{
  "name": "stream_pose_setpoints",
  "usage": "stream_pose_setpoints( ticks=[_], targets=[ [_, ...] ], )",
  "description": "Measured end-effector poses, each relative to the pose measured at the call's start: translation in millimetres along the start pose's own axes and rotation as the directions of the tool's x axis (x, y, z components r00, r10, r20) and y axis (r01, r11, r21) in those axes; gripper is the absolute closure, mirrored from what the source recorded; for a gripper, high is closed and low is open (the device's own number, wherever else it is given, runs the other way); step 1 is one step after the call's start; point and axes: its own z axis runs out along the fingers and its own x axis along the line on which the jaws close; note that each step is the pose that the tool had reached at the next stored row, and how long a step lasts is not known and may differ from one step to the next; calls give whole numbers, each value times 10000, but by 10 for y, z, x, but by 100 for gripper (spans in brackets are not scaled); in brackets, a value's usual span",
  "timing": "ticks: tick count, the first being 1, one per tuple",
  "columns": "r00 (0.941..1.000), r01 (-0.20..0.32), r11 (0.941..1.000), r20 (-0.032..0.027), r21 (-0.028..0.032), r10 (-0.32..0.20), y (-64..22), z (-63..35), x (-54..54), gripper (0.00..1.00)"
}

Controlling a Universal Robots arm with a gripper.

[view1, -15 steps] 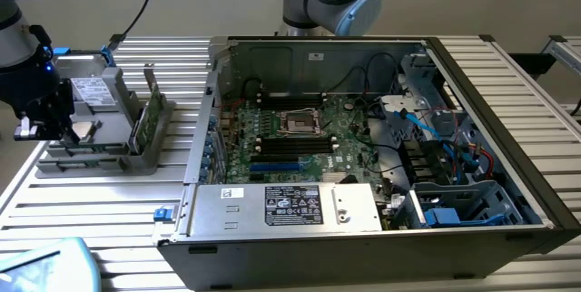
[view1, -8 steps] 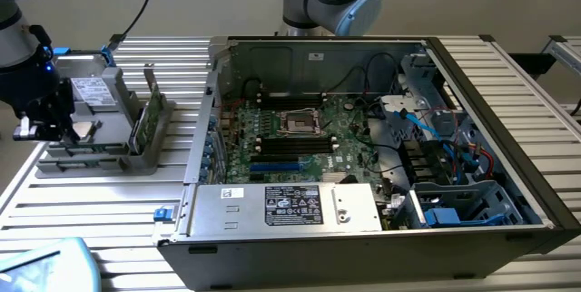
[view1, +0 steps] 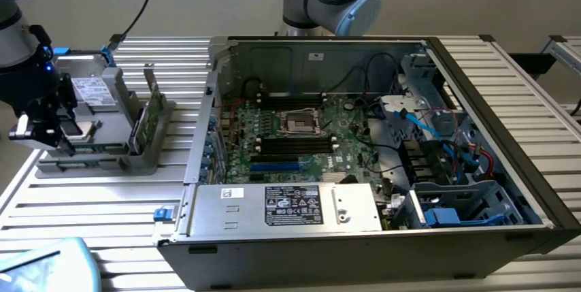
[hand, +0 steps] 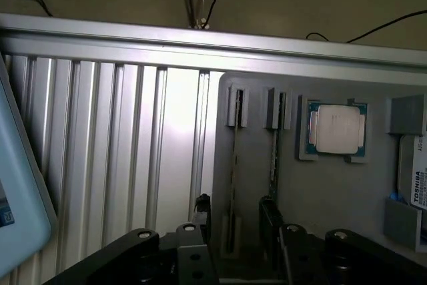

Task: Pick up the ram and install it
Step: 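Pick up the ram and move it above insertion slot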

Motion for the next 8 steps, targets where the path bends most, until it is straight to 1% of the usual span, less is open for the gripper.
stream_pose_setpoints(
  ticks=[3,4,5,8],
  targets=[
    [10000,0,10000,-1,-4,0,0,0,0,57],
    [10000,0,10000,2,-17,0,0,2,0,57],
    [10000,-1,10000,4,-30,1,0,12,0,57],
    [10000,-1,10000,3,-36,1,-4,64,3,57]
  ],
)
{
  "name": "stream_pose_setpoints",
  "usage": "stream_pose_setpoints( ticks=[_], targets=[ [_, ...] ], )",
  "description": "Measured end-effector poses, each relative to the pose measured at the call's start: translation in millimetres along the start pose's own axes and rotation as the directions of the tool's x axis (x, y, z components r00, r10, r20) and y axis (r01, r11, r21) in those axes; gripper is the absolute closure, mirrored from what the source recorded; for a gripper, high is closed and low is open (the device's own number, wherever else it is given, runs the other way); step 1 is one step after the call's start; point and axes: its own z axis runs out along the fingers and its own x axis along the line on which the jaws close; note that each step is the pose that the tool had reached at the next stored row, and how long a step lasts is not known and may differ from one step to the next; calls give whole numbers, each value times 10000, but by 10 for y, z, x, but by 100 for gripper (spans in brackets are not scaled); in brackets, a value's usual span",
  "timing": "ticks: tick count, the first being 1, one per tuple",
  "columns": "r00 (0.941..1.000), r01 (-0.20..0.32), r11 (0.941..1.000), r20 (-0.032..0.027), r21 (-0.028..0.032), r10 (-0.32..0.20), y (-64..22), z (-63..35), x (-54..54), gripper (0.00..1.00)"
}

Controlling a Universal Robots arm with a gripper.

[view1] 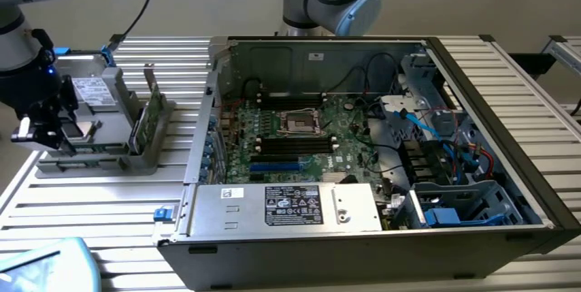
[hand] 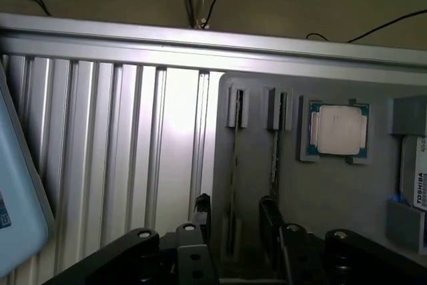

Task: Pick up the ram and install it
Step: 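Pick up the ram and move it above insertion slot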

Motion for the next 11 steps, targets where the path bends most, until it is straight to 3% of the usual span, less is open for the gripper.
stream_pose_setpoints(
  ticks=[11],
  targets=[
    [10000,0,10000,0,0,0,-15,198,8,57]
  ],
)
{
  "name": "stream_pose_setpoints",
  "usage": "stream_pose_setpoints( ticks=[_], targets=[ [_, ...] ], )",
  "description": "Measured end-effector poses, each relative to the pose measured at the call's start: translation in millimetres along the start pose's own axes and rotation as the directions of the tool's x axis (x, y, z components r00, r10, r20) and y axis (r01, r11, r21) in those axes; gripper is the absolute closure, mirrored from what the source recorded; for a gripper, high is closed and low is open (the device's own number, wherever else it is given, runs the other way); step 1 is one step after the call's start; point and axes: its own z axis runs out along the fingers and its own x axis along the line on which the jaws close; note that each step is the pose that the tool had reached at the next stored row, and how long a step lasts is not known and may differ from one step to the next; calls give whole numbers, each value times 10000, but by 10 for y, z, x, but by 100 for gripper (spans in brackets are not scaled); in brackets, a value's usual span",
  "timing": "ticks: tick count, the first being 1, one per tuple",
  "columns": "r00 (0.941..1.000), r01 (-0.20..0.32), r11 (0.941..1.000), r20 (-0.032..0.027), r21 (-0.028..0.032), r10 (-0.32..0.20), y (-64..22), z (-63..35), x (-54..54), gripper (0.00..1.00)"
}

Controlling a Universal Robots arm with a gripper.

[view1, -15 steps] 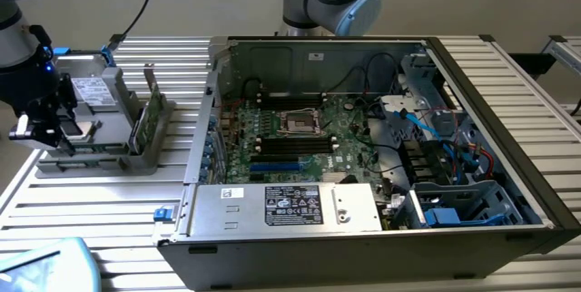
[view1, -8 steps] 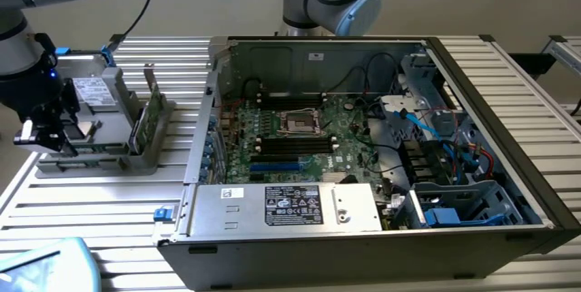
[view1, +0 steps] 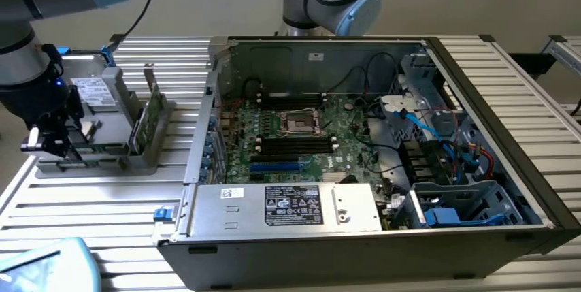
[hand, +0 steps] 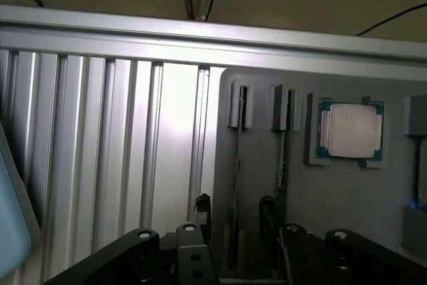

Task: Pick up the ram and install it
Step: 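Pick up the ram and move it above insertion slot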

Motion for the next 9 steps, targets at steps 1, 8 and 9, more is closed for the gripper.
stream_pose_setpoints(
  ticks=[1,8,9],
  targets=[
    [10000,0,10000,0,0,0,-1,18,1,57],
    [10000,3,10000,52,4,-3,-10,145,5,57],
    [10000,5,10000,66,4,-5,-12,163,5,57]
  ],
)
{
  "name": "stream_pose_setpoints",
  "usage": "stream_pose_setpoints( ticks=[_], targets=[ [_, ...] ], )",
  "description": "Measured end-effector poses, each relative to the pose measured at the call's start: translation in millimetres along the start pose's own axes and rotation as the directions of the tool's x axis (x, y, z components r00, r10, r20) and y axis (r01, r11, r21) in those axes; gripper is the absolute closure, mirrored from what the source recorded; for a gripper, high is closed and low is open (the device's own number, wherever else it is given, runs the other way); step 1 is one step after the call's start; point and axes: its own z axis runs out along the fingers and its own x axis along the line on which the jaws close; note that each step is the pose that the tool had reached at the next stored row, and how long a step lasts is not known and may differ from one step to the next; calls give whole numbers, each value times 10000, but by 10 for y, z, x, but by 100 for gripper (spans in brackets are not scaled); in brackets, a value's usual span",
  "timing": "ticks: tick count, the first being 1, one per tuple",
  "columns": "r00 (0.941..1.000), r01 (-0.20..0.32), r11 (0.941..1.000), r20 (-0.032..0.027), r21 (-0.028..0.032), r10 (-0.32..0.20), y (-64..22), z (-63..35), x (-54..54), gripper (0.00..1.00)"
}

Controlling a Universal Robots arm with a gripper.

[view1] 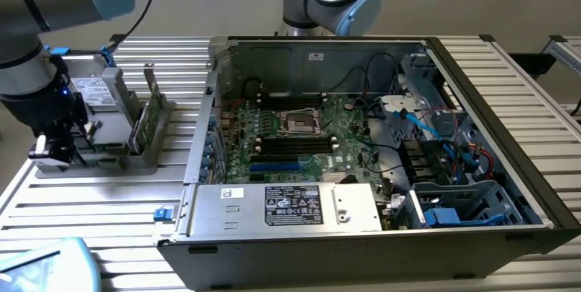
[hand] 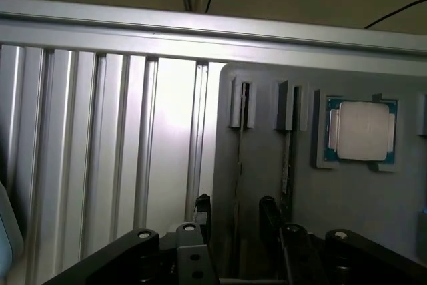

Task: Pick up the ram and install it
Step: 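Pick up the ram and move it above insertion slot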

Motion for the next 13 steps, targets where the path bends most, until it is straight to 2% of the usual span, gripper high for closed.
stream_pose_setpoints(
  ticks=[4,9,13],
  targets=[
    [10000,6,10000,65,5,-6,-4,71,-3,57],
    [9998,8,10000,205,14,-8,52,133,-12,57],
    [9997,7,10000,243,10,-7,60,169,-11,57]
  ],
)
